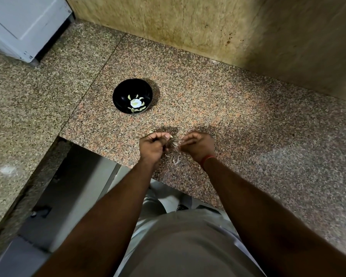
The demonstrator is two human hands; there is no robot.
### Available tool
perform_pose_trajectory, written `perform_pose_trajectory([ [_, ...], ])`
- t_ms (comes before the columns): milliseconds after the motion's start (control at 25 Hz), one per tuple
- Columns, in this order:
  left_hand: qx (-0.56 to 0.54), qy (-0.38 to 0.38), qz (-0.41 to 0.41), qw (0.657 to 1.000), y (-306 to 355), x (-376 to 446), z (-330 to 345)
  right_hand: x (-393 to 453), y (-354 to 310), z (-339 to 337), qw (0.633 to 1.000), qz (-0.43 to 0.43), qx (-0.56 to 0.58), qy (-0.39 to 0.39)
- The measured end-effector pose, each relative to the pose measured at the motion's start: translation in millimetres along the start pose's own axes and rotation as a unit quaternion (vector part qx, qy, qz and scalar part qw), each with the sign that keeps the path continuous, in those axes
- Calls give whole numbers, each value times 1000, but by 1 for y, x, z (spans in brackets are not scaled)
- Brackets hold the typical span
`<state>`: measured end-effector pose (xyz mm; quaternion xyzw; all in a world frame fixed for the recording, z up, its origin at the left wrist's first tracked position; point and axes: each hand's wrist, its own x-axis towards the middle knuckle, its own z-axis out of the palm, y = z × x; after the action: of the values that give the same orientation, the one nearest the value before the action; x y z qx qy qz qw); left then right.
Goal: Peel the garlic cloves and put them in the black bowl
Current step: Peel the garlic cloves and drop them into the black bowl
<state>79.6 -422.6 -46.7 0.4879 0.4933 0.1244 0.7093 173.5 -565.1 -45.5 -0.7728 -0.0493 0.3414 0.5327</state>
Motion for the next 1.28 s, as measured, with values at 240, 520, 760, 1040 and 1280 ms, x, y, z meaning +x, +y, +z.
perform_pose_trajectory([
  [240, 13, 4, -3, 1000, -1, -2, 2, 3, -1, -4, 997, 19, -68, -21],
  [520, 16, 12, -24, 1000, 0, -6, 8, 3, -4, -12, 993, 40, 98, -47],
  [760, 22, -17, -30, 999, -2, -12, 17, 1, -13, -4, 997, -8, 53, -47],
  [1040, 179, -3, 30, 983, -18, -3, -1, 29, 6, -7, 994, 71, 29, 72],
  [1280, 406, 6, 150, 901, -31, -15, -19, 47, 7, -4, 988, 31, -59, 141],
])
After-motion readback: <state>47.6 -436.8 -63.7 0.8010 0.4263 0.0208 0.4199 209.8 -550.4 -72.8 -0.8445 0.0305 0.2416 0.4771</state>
